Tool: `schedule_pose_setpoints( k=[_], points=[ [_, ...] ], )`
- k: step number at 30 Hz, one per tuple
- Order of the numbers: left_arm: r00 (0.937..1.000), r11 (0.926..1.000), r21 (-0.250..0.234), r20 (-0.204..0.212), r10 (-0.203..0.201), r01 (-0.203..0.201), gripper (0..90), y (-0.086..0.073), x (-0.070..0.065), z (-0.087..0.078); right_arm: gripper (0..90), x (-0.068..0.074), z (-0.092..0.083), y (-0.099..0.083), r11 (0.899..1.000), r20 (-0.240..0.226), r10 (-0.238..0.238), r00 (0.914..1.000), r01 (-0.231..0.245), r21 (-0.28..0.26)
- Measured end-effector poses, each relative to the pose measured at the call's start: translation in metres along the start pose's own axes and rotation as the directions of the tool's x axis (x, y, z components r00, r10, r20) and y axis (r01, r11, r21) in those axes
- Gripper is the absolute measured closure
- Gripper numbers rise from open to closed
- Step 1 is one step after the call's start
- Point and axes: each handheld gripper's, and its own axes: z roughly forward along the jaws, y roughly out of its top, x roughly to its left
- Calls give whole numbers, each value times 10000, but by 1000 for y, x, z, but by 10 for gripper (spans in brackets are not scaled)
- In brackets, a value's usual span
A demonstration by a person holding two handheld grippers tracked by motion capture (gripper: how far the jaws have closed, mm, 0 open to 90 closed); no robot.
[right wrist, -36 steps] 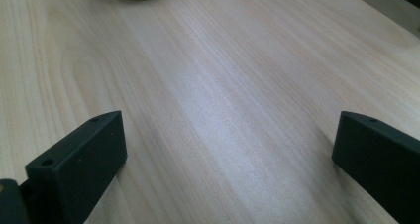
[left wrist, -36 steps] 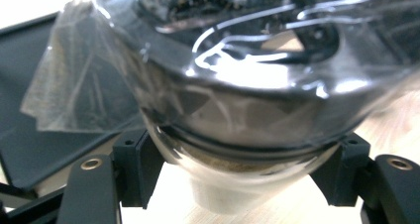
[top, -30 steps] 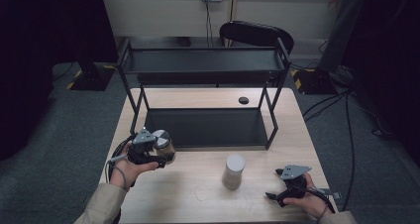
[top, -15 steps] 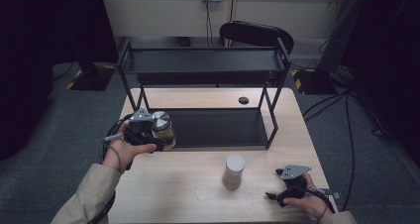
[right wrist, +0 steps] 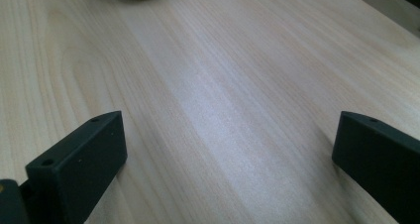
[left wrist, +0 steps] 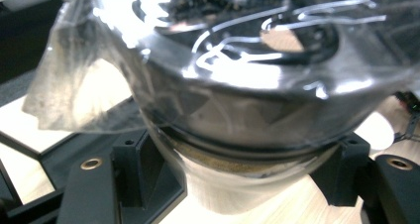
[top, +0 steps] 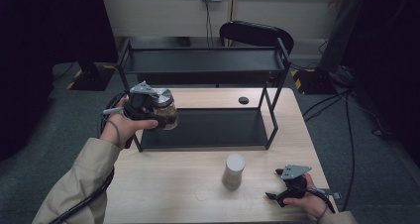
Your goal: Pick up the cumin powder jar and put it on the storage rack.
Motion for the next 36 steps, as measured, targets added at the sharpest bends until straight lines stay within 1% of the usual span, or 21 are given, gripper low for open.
schedule_pose_setpoints(
  k=[5, 7, 8, 13, 14, 15, 16, 19, 20, 21, 23, 25, 26, 27, 28, 29, 31, 32, 34, 36],
  points=[
    [10000, 10000, -56, -14, 25, -25, 308, 18, 1, -5, 0, 0, 0, 0, 10000, 0, -1, 10000, 1, 0],
    [10000, 9999, -103, 18, -64, 65, 308, 23, 1, -7, 0, 0, 0, 0, 10000, -1, -2, 10000, 2, 2],
    [10000, 9999, -95, -11, -35, 35, 307, 27, 1, -8, 0, 0, 0, 0, 10000, 0, -2, 10000, 2, 3],
    [9998, 9997, -169, -82, -154, 153, 307, 42, 1, -12, 0, 0, 0, 0, 10000, 0, -5, 10000, 5, 2],
    [9998, 9997, -169, -82, -154, 153, 307, 42, 1, -12, 0, 0, 0, 0, 10000, -2, -8, 10000, 8, 2],
    [9998, 9998, -140, -162, -119, 117, 308, 46, -1, -12, 0, 0, 0, 0, 10000, -2, -9, 10000, 9, 0],
    [9996, 10000, -61, -285, -32, 31, 308, 54, -3, -13, 0, 0, 0, 0, 10000, -2, -7, 10000, 7, 0],
    [9992, 9999, -105, -383, -58, 54, 308, 63, -6, -15, 0, 0, 0, 0, 10000, -4, -7, 10000, 7, -1],
    [9992, 9999, -105, -383, -58, 54, 308, 63, -6, -15, 0, 0, 0, 0, 10000, -4, -8, 10000, 8, -1],
    [9990, 9999, -112, -438, -48, 43, 307, 70, -6, -16, 0, 0, 0, 0, 10000, -3, -10, 10000, 10, -2],
    [9988, 9999, -96, -496, -57, 52, 308, 78, -7, -17, 0, 0, 0, 0, 10000, -3, -9, 10000, 9, 0],
    [9988, 9998, -164, -487, -99, 91, 307, 80, -7, -16, 0, 0, 0, 0, 10000, -4, -11, 10000, 11, -2],
    [9989, 9996, -204, -429, -195, 186, 308, 85, -5, -15, 0, 0, 0, 0, 10000, -4, -9, 10000, 9, 0],
    [9987, 9996, -213, -464, -212, 202, 307, 88, -5, -14, 0, 0, 0, 0, 10000, -3, -13, 10000, 13, -1],
    [9987, 9996, -213, -464, -212, 202, 307, 88, -5, -14, 0, 0, 0, 0, 10000, -3, -13, 10000, 13, -1],
    [9980, 9993, -236, -568, -293, 280, 308, 93, -6, -12, 0, 0, 0, 0, 10000, -5, -11, 10000, 11, 0],
    [9970, 9993, -228, -702, -323, 308, 308, 98, -6, -10, 0, 0, 0, 0, 10000, -10, 4, 10000, -4, 8],
    [9970, 9993, -228, -702, -323, 308, 308, 98, -6, -10, 0, 0, 0, 0, 10000, -6, -4, 10000, 4, 3],
    [9961, 9987, -310, -771, -420, 397, 308, 104, -4, -7, 0, 0, 0, 0, 10000, -11, -9, 10000, 9, 4],
    [9943, 9985, -330, -952, -472, 443, 308, 109, -5, -4, 0, 0, 0, 0, 10000, -11, -15, 10000, 15, 2]
  ],
)
